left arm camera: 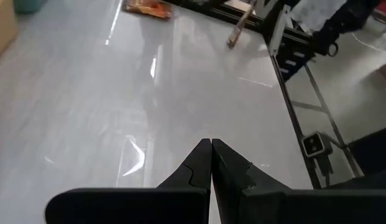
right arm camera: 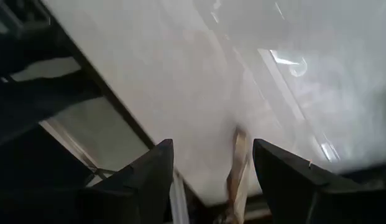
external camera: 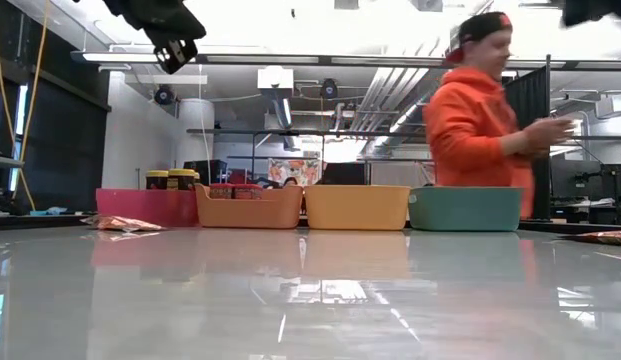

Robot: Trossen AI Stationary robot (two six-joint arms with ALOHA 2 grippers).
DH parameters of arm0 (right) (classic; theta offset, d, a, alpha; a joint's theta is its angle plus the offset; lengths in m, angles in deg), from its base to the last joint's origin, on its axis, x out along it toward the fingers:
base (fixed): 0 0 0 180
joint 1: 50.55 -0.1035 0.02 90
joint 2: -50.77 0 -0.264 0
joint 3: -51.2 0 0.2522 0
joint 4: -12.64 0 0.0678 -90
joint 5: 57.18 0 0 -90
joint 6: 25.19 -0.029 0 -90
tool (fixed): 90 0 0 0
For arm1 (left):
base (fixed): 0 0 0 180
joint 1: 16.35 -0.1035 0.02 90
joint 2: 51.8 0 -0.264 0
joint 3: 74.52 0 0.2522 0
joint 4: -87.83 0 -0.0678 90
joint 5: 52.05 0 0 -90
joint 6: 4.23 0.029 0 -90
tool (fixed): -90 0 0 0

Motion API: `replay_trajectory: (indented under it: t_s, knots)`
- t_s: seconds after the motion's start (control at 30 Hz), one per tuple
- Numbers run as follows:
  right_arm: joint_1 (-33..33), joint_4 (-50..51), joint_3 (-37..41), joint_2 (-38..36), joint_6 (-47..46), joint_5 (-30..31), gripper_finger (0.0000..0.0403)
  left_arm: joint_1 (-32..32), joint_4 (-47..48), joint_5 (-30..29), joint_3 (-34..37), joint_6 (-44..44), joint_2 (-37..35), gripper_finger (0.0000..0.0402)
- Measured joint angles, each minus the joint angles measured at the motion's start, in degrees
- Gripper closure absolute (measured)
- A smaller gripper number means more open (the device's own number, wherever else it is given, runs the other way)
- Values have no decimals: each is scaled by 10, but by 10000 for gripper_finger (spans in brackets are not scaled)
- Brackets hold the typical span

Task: Sort spices by type
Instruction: Put the bottom orange seasoning pack into the yellow bin

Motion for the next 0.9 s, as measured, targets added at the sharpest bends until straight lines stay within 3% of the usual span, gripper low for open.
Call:
replay_trajectory:
  t_s: [0.2, 0.33, 0.5, 0.7, 0.9]
  knots:
    - [-111, 37, -26, 0, -121, 4, 187, 29, -4, -6, 0, 0, 0, 402]
    - [-173, 42, -4, -1, -200, 1, 187, 36, -13, -10, 0, -13, 0, 401]
    - [-228, 23, 39, 0, -234, -17, 187, 36, -41, -11, 0, -30, 0, 401]
    - [-245, 15, 94, 0, -241, -20, 187, 36, -63, -29, 0, -30, 0, 402]
    - [-243, -68, 139, 0, -235, -14, 187, 35, -64, -40, 0, -30, 0, 401]
